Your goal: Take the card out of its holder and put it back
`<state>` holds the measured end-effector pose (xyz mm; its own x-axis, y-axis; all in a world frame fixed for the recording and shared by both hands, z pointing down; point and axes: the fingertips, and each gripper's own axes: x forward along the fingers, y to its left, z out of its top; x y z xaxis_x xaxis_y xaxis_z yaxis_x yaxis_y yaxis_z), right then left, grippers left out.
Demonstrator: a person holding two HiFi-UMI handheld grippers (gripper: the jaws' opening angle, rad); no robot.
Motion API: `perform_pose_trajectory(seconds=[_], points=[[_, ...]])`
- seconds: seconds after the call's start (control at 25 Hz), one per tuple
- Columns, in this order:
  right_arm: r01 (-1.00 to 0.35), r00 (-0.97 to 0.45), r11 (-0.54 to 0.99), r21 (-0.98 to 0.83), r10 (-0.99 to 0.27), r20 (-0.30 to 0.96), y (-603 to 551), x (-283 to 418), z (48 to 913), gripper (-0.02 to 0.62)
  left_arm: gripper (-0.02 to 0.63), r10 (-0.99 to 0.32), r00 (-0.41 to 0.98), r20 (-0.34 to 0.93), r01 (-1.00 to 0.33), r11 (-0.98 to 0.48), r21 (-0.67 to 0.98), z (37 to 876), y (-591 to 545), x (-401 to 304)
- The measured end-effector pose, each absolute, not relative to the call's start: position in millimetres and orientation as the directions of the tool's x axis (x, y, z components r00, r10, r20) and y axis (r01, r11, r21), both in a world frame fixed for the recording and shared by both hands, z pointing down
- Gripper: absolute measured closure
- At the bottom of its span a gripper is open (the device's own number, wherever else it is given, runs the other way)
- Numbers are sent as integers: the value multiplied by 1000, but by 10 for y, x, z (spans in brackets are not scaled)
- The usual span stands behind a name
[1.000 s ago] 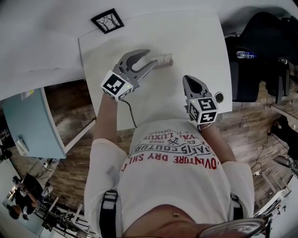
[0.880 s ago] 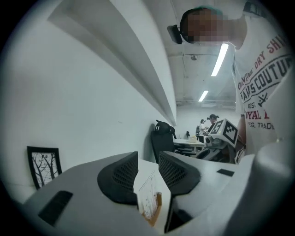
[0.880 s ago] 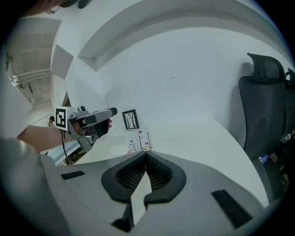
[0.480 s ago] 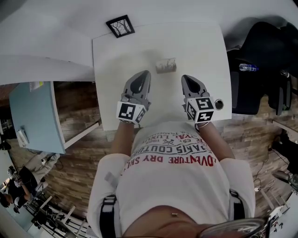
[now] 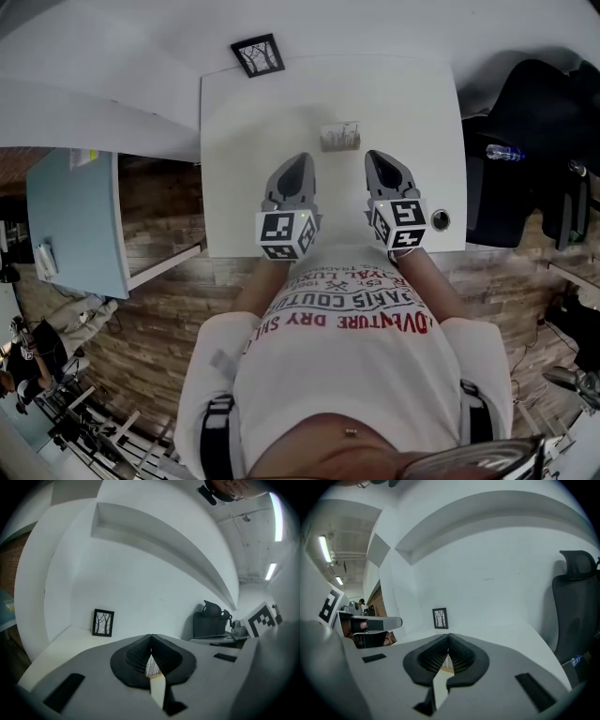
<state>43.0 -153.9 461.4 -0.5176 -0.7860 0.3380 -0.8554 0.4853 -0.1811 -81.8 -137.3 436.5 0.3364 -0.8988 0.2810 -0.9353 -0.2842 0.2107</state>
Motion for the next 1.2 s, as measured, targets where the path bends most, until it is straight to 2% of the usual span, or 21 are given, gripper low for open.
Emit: perform_pose_trajectory(seconds=[0.28, 1.2], points=[[-855, -514, 506, -112, -800, 310, -1507, 429, 4516, 574, 578, -897, 319, 305, -947, -287, 146, 4373, -1327, -693], [-828, -548, 555, -81, -768, 332, -1308, 296, 4464, 575, 578, -898, 316, 306, -947, -278, 164, 4333, -1173, -773]])
